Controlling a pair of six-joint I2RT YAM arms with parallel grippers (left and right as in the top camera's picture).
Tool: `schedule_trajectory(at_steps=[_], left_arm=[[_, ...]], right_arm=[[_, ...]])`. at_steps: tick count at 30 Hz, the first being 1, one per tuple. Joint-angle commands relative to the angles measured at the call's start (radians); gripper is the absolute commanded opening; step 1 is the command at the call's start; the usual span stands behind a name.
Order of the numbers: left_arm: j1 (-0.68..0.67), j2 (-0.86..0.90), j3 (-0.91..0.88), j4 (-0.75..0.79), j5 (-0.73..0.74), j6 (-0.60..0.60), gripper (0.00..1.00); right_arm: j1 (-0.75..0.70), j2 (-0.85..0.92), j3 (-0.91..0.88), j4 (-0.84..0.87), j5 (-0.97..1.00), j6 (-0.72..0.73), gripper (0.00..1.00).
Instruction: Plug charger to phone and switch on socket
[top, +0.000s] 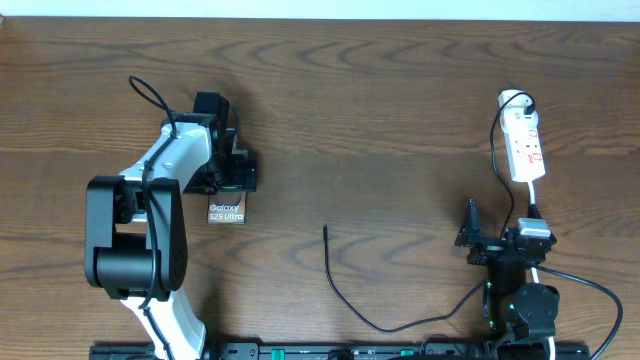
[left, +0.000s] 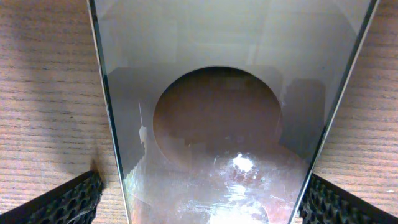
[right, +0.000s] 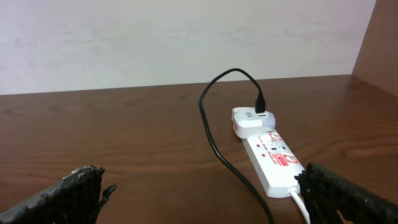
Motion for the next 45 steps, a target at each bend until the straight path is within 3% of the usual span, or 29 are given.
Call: schedule_trajectory(at_steps=[1, 20, 28, 45], left_arm=[[0.003, 0.019, -0.028, 0.012, -0.002, -0.002, 1.0], [0.003, 0.019, -0.028, 0.012, -0.002, -0.002, 1.0], [0.003, 0.019, -0.028, 0.012, -0.002, -0.002, 0.86], [0.003, 0.019, -0.028, 0.012, -0.001, -0.002, 0.78]], right_arm=[[0.002, -0.001, -0.001, -0.005, 0.001, 0.013, 0.99], [0.002, -0.001, -0.001, -0.005, 0.001, 0.012, 0.99], [0.002, -0.001, -0.001, -0.005, 0.001, 0.013, 0.99], [0.002, -0.001, -0.001, -0.005, 0.001, 0.013, 0.99]])
